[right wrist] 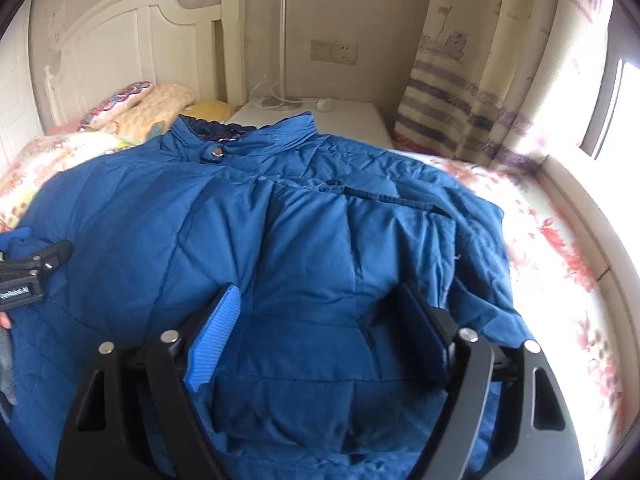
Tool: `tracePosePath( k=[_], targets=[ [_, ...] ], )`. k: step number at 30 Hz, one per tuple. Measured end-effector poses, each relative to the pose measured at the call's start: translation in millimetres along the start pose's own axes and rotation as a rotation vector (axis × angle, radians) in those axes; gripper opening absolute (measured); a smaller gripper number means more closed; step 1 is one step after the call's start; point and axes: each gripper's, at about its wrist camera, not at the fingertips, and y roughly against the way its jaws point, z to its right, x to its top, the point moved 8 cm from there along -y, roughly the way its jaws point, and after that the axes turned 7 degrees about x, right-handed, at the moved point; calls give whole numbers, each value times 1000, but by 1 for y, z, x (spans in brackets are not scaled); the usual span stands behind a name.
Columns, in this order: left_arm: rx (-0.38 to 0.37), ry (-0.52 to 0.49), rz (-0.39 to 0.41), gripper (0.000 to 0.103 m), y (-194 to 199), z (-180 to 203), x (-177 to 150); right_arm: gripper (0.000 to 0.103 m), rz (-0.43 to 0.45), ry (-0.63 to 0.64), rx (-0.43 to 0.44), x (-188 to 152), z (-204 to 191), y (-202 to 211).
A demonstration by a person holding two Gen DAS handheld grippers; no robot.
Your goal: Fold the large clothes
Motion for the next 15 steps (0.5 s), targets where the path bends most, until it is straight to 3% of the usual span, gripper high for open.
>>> tracePosePath(
  k=[3,6,8,11,13,15],
  targets=[
    [-25,33,-5,98,22,-10,-3,88,-22,-19,32,0,-3,19],
    [-129,105,95,99,87,-22,-11,88,44,-26,129,-6,-23,68],
    [-144,73,100,99,110,-22,-25,89,42,39,138,-19,-42,89],
    [-105,-14,34,99,111,-13,-59,92,-31,110,133,-47,-60,83],
    [-67,-62,-46,99,92,-6,-84,92,-174,134,87,-77,-62,52],
    [-35,-81,-135,99,69,-4,-107,93,-166,142,74,-83,-62,49]
  ],
)
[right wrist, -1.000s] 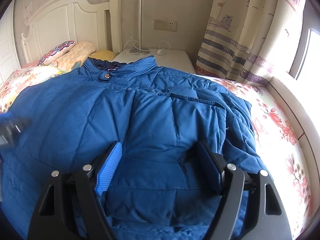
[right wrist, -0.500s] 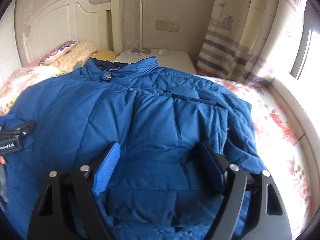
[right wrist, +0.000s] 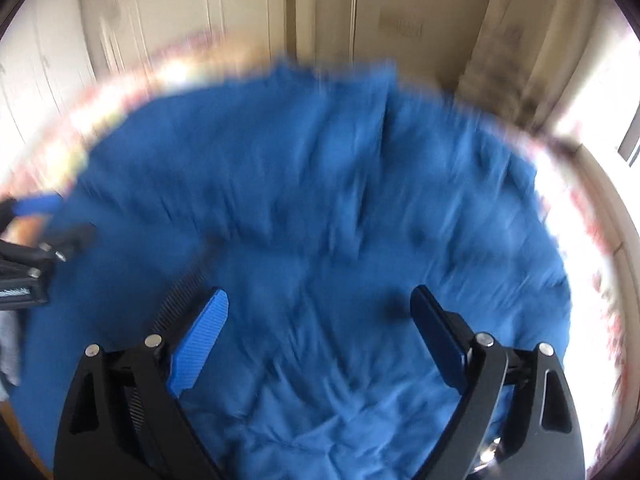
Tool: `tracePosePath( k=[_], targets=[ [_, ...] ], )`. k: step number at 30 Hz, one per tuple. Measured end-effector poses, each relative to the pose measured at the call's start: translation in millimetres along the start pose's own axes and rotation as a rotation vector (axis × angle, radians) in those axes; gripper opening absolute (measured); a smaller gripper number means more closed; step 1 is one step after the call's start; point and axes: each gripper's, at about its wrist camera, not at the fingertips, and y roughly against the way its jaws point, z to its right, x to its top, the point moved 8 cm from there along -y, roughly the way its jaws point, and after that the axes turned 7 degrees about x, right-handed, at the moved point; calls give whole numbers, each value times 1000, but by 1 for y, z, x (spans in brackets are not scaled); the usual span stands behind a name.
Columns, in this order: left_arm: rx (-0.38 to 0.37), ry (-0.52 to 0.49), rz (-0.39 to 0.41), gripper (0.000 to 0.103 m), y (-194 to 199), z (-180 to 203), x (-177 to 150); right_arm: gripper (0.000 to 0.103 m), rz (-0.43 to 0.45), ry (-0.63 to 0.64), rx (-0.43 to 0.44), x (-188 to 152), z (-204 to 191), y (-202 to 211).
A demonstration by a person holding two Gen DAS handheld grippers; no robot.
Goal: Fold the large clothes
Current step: 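Grasp the jacket hem with both grippers and lift it toward the collar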
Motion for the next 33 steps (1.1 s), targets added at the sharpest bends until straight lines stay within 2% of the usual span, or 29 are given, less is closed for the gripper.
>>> tracePosePath(
  k=[2,3,6,9,11,13,14,16,20,22,23,26,30,33],
  targets=[
    [1,36,20,99,9,-7,-3,92,-17,-19,7,-6,-4,13],
    [14,55,19,99,19,-12,-7,92,3,-22,30,-9,-9,28],
    [-46,75,90,99,60,-15,-24,92,70,44,62,-30,-27,70],
    [-58,43,125,99,86,-7,-55,92,62,78,80,-64,-38,86],
    [-42,-5,95,99,82,4,-76,93,14,90,63,-94,-37,82],
    [-17,-37,57,99,67,9,-99,94,14,63,68,-112,-29,78],
    [-22,-18,86,99,70,7,-103,94,40,33,85,-118,-26,85],
    [-35,9,70,99,78,2,-111,94,66,29,74,-130,-24,103],
    [-38,12,141,99,108,-1,-133,94,112,31,72,-160,-18,129],
    [-32,-19,140,99,108,3,-150,97,97,50,65,-178,-15,126],
    [-25,-27,138,99,103,4,-156,100,117,42,71,-186,-10,125],
    [-78,16,187,99,106,-5,-169,100,154,-2,109,-192,-5,133],
    [-71,3,239,99,128,-20,-173,99,189,-18,79,-202,10,158],
    [-84,36,266,99,139,-45,-182,99,225,-96,42,-219,41,182]
  ],
)
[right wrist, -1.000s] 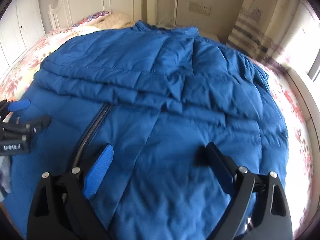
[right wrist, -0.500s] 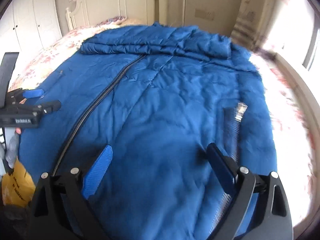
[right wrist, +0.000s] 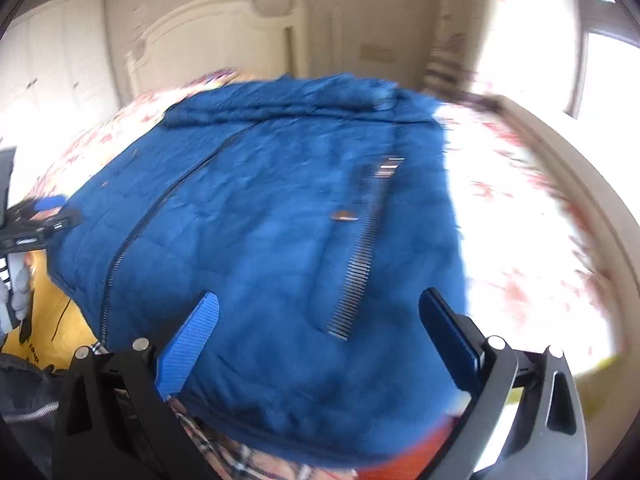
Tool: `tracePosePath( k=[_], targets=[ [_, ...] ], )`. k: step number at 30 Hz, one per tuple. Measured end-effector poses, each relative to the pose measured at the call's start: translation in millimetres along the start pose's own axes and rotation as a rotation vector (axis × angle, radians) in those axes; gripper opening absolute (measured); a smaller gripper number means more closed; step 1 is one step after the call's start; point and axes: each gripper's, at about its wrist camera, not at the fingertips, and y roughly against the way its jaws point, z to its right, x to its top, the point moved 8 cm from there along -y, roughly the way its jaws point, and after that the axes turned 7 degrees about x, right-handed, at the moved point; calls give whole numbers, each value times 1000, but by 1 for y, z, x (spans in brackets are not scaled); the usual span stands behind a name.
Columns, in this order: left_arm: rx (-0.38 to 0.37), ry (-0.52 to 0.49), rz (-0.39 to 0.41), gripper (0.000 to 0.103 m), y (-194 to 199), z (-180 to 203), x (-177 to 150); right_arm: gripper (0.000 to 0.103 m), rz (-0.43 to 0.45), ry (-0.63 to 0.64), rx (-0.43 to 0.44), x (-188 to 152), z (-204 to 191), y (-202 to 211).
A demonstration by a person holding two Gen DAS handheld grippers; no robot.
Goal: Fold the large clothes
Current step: 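Grasp the jacket hem with both grippers and lift it toward the collar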
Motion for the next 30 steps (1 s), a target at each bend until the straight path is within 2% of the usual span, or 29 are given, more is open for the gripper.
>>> tracePosePath(
  k=[5,11,14,17,21,25,30],
  targets=[
    [-84,129,-37,99,11,-37,-25,99,15,-150,58,-34,34,26],
    [-98,119,-91,99,13,-40,-59,95,-37,-223,166,-73,32,19],
    [-152,168,-109,99,14,-49,-74,95,-35,-253,234,-84,28,16],
    [-231,252,-120,99,7,-56,-82,95,-12,-313,339,-87,25,7],
    [-400,367,-106,98,-1,-48,-79,95,21,-373,405,-88,29,-6],
    [-436,413,-112,94,-15,-42,-79,95,62,-437,470,-87,38,-14],
    [-469,446,-134,87,-22,-36,-82,95,53,-437,469,-86,39,-25]
  ],
)
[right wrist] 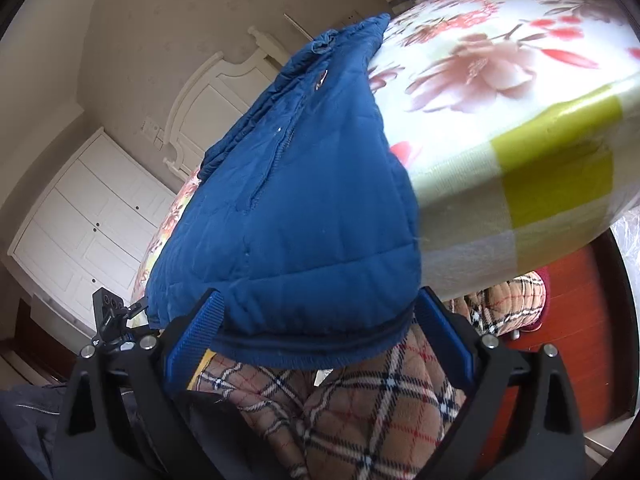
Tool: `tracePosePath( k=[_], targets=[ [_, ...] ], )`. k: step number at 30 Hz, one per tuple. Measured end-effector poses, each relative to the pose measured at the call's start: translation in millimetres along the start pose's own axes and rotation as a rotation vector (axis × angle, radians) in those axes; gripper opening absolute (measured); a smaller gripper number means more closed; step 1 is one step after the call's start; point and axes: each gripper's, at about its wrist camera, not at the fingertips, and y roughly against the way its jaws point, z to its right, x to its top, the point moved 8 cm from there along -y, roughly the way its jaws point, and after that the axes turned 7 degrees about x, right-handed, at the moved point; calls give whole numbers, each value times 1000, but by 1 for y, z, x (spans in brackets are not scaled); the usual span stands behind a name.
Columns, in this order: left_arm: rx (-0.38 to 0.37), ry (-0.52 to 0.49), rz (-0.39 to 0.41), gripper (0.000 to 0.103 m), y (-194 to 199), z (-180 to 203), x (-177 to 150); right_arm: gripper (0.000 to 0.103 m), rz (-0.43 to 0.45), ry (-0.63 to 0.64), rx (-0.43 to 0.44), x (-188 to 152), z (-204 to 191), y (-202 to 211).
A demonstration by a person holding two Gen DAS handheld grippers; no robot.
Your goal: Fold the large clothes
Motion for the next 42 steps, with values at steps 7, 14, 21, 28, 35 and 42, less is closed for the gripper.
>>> tracePosePath(
  k=[7,14,21,28,35,42],
  targets=[
    [-30,60,9,86,1,-8,3,95,42,-38,12,5,17,1],
    [-39,4,11,49,9,6,-1,25,5,81,34,-8,-13,10],
    [-80,-52,102,22,50,33,1,11,40,128,25,-5,-46,31],
    [-173,-80,133,21,99,53,-10,11,33,213,66,-17,-78,74],
    [-325,-71,210,21,153,80,-4,10,148,296,184,0,-132,125],
    [-351,-22,297,23,139,112,121,11,239,299,167,134,-171,96]
  ],
)
